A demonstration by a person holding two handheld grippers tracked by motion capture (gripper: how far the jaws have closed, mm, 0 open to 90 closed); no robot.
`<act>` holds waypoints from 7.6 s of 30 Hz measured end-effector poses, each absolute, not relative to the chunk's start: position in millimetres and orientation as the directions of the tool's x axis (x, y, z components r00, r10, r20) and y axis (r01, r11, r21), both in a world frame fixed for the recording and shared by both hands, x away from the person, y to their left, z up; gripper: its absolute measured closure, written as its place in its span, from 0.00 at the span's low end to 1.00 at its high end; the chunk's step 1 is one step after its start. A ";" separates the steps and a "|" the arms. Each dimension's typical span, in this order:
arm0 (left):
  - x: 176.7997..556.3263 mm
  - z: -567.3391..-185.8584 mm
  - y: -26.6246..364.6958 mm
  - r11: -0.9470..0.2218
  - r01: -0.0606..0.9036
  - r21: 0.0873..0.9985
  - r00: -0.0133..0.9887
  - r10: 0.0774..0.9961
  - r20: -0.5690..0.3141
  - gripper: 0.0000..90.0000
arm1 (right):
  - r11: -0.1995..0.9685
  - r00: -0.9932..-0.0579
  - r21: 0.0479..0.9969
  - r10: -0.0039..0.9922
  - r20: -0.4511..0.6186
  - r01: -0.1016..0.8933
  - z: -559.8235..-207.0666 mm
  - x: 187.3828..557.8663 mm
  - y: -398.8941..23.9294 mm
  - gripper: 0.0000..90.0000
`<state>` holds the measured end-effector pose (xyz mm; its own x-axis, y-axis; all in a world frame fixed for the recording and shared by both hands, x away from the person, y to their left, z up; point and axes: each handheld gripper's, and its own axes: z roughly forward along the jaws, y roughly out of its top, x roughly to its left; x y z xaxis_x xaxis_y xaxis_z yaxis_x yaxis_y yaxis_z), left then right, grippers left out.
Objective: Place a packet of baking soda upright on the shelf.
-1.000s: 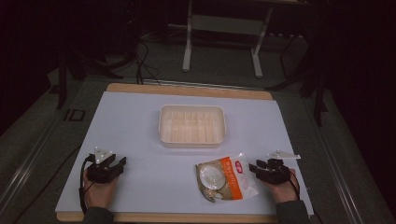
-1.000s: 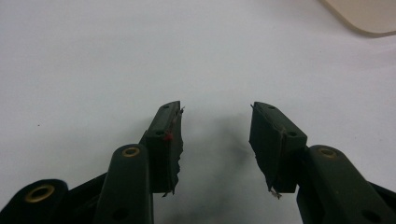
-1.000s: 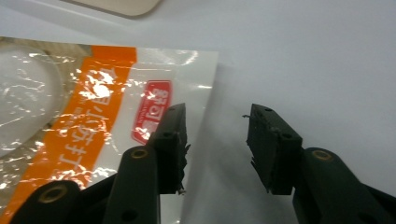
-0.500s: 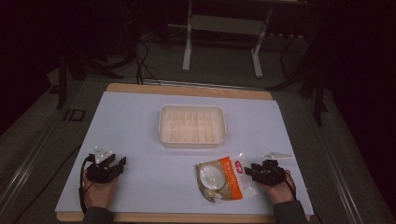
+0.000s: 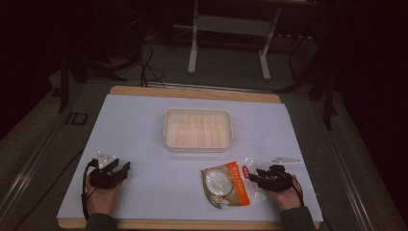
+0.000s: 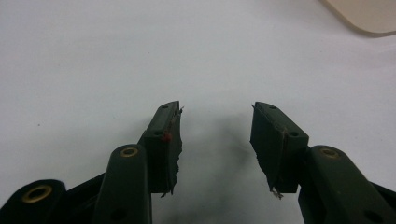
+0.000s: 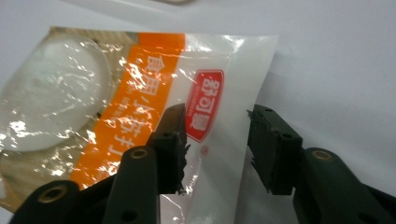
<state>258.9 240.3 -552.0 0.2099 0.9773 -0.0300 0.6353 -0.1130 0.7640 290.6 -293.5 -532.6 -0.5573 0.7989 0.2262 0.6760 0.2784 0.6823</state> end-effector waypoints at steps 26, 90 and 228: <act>259.3 -552.0 239.9 -0.125 0.638 0.759 0.216 0.976 -0.020 0.58 | 0.335 -0.615 0.638 0.736 0.281 0.693 -538.6 292.2 -280.0 0.68; 258.7 -552.1 238.5 -0.126 0.634 0.763 0.208 0.978 -0.011 0.58 | 0.317 -0.638 0.661 0.700 0.321 0.680 -454.1 285.8 -253.2 1.00; 256.4 -551.1 240.1 -0.107 0.620 0.777 0.194 0.981 -0.019 0.55 | 0.113 -0.676 0.782 0.588 0.444 0.612 -348.3 310.5 -225.6 1.00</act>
<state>256.4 240.1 -551.1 0.1937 0.9809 -0.0189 0.6202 -0.1075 0.7770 310.5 -225.6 -348.3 -0.6760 0.5884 0.4437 0.6123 0.1134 0.7824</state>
